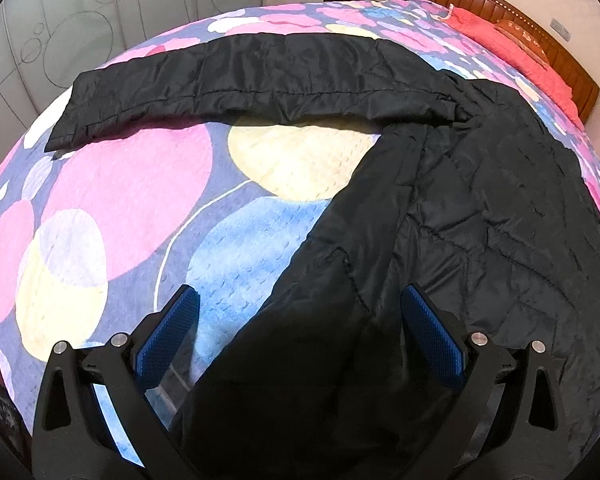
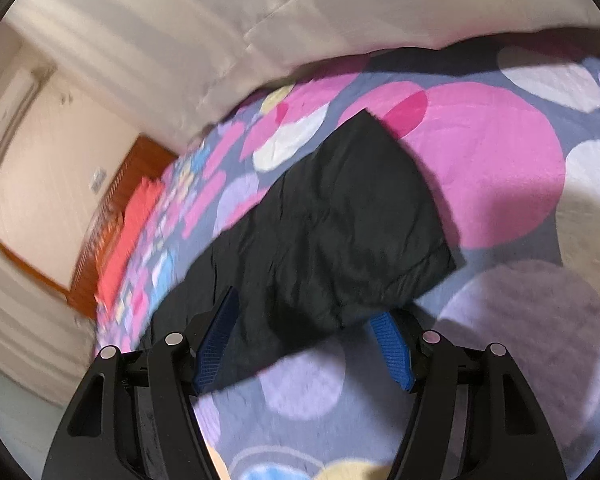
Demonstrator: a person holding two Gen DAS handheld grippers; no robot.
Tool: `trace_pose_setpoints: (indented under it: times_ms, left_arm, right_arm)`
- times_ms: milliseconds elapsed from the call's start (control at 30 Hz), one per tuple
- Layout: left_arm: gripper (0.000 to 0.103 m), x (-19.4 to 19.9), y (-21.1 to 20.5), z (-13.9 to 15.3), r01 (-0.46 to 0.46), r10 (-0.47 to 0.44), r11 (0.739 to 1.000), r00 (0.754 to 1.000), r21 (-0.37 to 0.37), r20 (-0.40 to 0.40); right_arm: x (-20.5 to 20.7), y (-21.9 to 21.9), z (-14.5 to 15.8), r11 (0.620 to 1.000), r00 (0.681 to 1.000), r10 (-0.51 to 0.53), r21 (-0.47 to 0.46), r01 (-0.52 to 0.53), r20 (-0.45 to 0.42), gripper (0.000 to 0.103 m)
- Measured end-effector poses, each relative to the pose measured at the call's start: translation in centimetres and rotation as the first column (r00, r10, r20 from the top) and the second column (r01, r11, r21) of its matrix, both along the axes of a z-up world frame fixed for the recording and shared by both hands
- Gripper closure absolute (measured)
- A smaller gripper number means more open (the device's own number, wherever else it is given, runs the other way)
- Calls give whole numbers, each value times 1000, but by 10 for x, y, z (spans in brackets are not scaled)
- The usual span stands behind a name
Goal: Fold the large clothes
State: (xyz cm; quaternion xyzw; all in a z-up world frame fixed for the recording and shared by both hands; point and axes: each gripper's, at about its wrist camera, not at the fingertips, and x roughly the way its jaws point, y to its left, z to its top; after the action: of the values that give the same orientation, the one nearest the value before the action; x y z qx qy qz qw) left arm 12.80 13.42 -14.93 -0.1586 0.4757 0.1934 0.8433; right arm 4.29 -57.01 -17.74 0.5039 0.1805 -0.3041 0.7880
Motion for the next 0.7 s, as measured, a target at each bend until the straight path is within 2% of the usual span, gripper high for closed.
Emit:
trace_pose_setpoints:
  times_ms: [67, 133, 233, 333, 400, 500, 600, 700]
  left_arm:
    - [2, -1, -2, -1, 0, 0, 1000, 1000, 13, 0]
    - [2, 0, -3, -2, -1, 1, 1000, 1000, 23, -1]
    - [2, 1, -5, -3, 1, -1, 999, 1000, 37, -1]
    - [2, 1, -5, 3, -9, 8, 998, 1000, 68, 8]
    - [2, -2, -4, 7, -21, 19, 996, 1000, 83, 23]
    - [2, -7, 0, 7, -21, 19, 996, 999, 91, 25]
    - [2, -8, 2, 1, -16, 15, 997, 1000, 79, 15]
    - [2, -8, 0, 0, -10, 9, 996, 1000, 86, 15]
  right_arm:
    - [1, -3, -1, 999, 999, -36, -6, 36, 23, 39]
    - [2, -1, 1, 997, 997, -73, -21, 73, -4, 54]
    - [-1, -10, -3, 994, 994, -110, -13, 110, 3, 74]
    - [0, -19, -1, 994, 995, -104, -14, 104, 13, 87]
    - [1, -18, 7, 994, 995, -101, -32, 102, 21, 89]
    - [7, -7, 31, 991, 997, -70, -110, 73, 27, 90]
    - [26, 14, 60, 978, 1000, 12, -210, -6, 28, 92]
    - [56, 52, 93, 939, 992, 128, -325, -114, 21, 92]
